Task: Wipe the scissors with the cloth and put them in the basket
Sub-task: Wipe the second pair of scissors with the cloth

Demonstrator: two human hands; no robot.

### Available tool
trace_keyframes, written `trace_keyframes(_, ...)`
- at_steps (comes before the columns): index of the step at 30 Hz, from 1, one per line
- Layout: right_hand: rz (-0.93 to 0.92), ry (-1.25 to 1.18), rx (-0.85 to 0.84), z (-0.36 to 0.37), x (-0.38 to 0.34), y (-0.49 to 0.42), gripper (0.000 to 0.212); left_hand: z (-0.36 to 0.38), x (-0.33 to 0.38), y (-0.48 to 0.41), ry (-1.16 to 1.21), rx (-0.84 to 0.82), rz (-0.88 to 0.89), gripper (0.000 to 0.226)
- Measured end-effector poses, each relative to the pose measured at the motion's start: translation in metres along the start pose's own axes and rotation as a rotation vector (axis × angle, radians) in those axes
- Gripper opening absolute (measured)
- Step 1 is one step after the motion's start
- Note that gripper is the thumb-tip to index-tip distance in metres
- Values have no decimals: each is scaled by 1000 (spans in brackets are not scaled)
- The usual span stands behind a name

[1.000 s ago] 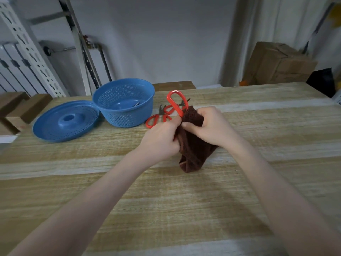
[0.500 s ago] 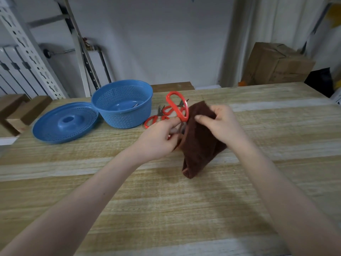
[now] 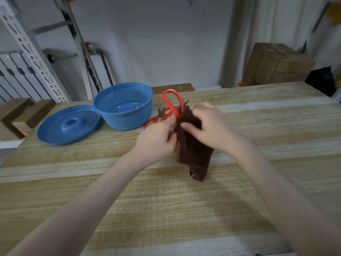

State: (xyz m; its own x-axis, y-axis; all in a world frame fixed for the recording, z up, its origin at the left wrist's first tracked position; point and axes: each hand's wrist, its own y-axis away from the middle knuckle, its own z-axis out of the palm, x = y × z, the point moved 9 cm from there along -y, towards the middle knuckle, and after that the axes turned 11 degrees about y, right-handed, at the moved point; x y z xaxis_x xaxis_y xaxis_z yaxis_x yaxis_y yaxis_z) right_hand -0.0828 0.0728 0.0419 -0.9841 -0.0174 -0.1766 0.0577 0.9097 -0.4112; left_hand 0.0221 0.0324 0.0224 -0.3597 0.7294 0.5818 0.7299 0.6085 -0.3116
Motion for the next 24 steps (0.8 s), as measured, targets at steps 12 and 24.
trace_keyframes(12,283,-634,-151,24,27,8,15,5,10,-2,-6,-92,80,41)
trace_keyframes(24,288,-618,-96,31,31,16,16,19,15,-3,-99,-122,60,16)
